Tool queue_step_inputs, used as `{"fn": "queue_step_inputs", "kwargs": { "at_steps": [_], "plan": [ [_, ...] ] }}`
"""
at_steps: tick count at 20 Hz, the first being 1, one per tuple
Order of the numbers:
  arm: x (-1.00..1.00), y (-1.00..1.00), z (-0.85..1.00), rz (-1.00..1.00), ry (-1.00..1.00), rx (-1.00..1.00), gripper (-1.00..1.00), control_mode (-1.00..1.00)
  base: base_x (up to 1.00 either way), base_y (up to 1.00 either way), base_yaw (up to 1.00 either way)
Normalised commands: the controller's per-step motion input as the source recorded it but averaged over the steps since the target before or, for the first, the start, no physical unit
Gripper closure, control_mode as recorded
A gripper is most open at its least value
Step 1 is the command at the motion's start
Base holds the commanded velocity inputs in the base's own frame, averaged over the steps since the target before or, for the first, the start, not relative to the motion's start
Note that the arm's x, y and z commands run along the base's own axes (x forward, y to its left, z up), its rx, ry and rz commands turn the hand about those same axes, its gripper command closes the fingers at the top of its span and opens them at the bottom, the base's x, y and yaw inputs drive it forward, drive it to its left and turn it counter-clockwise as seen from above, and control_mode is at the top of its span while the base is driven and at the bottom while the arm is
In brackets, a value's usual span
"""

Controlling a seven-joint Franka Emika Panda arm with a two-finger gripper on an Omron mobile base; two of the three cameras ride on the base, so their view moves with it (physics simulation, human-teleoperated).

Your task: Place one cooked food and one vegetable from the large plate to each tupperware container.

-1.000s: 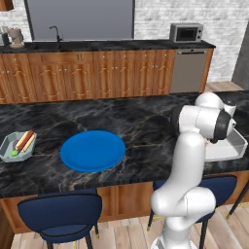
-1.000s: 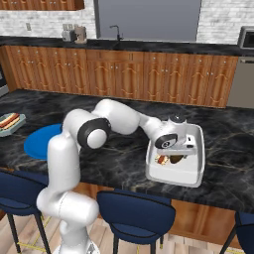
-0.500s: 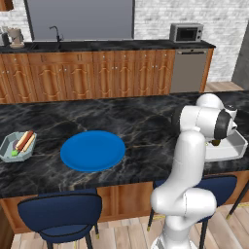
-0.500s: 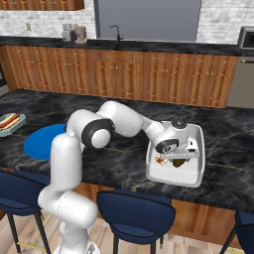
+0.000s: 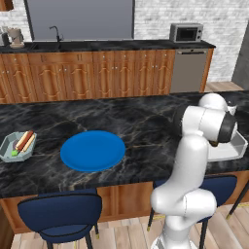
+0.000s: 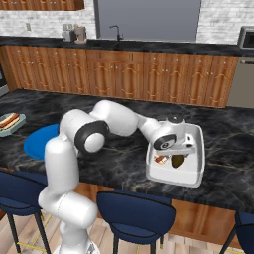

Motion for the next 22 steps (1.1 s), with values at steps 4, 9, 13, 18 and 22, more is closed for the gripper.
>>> {"fn": "queue_step_inputs", "kwargs": {
  "at_steps": [4, 9, 13, 18, 22],
  "plan": [
    [-0.44, 0.25, 0.91, 0.0, 0.0, -0.1, -1.0, -1.0, 0.0, 0.0, 0.0],
    [-0.59, 0.61, 0.97, -0.01, 0.0, -0.08, -1.0, -1.0, 0.0, 0.0, 0.0],
    [-0.7, 1.0, 0.77, 0.0, -0.01, 0.0, -1.0, -1.0, 0.0, 0.0, 0.0],
    [-0.61, 1.0, 0.89, -0.01, -0.16, 0.0, -1.0, -1.0, 0.0, 0.0, 0.0],
    [-0.44, 1.0, 0.71, 0.0, -0.13, 0.08, -1.0, -1.0, 0.0, 0.0, 0.0]
  ]
}}
